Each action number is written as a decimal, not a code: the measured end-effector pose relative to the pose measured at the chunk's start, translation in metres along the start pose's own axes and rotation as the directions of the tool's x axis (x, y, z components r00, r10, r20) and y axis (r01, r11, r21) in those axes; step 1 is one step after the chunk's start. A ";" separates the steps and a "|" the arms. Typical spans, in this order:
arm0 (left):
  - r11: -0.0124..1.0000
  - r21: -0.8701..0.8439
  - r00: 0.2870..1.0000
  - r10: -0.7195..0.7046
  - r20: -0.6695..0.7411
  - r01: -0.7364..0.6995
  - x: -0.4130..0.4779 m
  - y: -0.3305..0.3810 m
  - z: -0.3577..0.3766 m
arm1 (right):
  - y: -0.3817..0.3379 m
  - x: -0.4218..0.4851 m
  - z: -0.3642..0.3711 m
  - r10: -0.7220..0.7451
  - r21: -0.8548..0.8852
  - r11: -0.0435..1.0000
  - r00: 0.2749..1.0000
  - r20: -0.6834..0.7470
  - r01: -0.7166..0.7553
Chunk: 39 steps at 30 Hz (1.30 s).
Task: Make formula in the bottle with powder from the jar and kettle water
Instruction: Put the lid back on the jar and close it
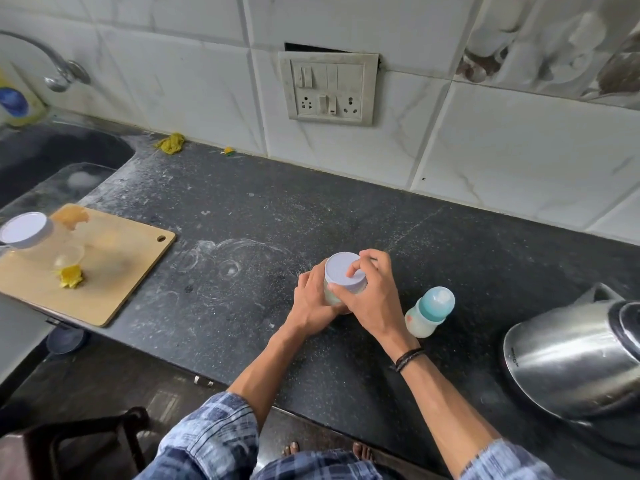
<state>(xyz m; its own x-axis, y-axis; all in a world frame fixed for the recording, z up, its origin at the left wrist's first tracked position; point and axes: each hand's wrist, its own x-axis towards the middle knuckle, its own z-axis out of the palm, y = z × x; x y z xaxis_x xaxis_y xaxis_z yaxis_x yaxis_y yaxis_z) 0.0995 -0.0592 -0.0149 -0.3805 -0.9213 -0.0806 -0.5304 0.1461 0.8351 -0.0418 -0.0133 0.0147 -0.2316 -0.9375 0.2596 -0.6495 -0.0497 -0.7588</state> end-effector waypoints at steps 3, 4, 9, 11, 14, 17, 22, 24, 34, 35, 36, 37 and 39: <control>1.000 -0.021 1.000 -0.008 0.002 0.008 0.000 0.000 0.000 | 0.003 -0.002 0.000 0.005 -0.044 0.999 1.000 0.029 -0.004; 1.000 -0.021 1.000 -0.007 0.002 0.007 0.000 0.000 0.000 | 0.004 -0.003 -0.001 0.001 -0.061 0.998 1.000 0.029 0.001; 1.000 -0.023 1.000 -0.002 0.002 0.003 -0.001 0.000 0.000 | 0.001 -0.003 -0.001 0.007 -0.074 0.997 1.000 0.009 -0.007; 1.000 -0.013 1.000 0.004 0.001 -0.004 0.000 0.001 0.000 | -0.001 -0.004 0.001 0.023 -0.071 0.997 1.000 -0.001 -0.023; 1.000 0.003 1.000 0.028 0.000 -0.028 -0.001 0.002 -0.001 | -0.003 -0.004 0.001 0.054 -0.086 0.995 0.999 -0.004 -0.054; 1.000 -0.005 1.000 0.023 -0.004 -0.023 -0.001 0.003 -0.001 | -0.009 0.000 -0.004 0.092 -0.136 0.987 0.993 0.067 -0.083; 1.000 0.002 1.000 0.017 -0.002 -0.017 0.001 -0.001 0.000 | -0.021 0.003 -0.022 0.165 -0.224 0.967 0.969 0.186 -0.121; 1.000 -0.004 1.000 0.016 -0.004 -0.016 0.001 -0.003 0.001 | -0.026 0.001 -0.028 0.189 -0.274 0.953 0.960 0.206 -0.128; 0.999 -0.031 1.000 0.013 -0.010 -0.013 0.003 -0.009 0.003 | -0.041 0.008 -0.042 0.168 -0.402 0.913 0.962 0.215 -0.070; 0.999 -0.031 1.000 0.015 -0.010 -0.016 0.002 -0.009 0.003 | -0.041 0.011 -0.041 0.151 -0.393 0.919 0.957 0.248 -0.044; 0.999 -0.029 1.000 0.018 -0.011 -0.018 0.002 -0.009 0.003 | -0.042 0.014 -0.040 0.148 -0.393 0.919 0.947 0.285 -0.026; 0.999 -0.026 1.000 0.020 -0.011 -0.020 0.002 -0.008 0.003 | -0.043 0.017 -0.039 0.157 -0.398 0.917 0.936 0.316 -0.019; 1.000 -0.016 1.000 0.023 -0.012 -0.023 0.001 -0.007 0.003 | -0.045 0.021 -0.036 0.173 -0.411 0.911 0.926 0.334 -0.022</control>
<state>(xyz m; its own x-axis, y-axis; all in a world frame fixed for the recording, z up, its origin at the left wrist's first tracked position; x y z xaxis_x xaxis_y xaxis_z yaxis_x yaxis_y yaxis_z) 0.1008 -0.0604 -0.0222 -0.3832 -0.9220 -0.0547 -0.5089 0.1614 0.8456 -0.0437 -0.0185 0.0761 -0.0853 -0.9922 -0.0906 -0.8844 0.1173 -0.4518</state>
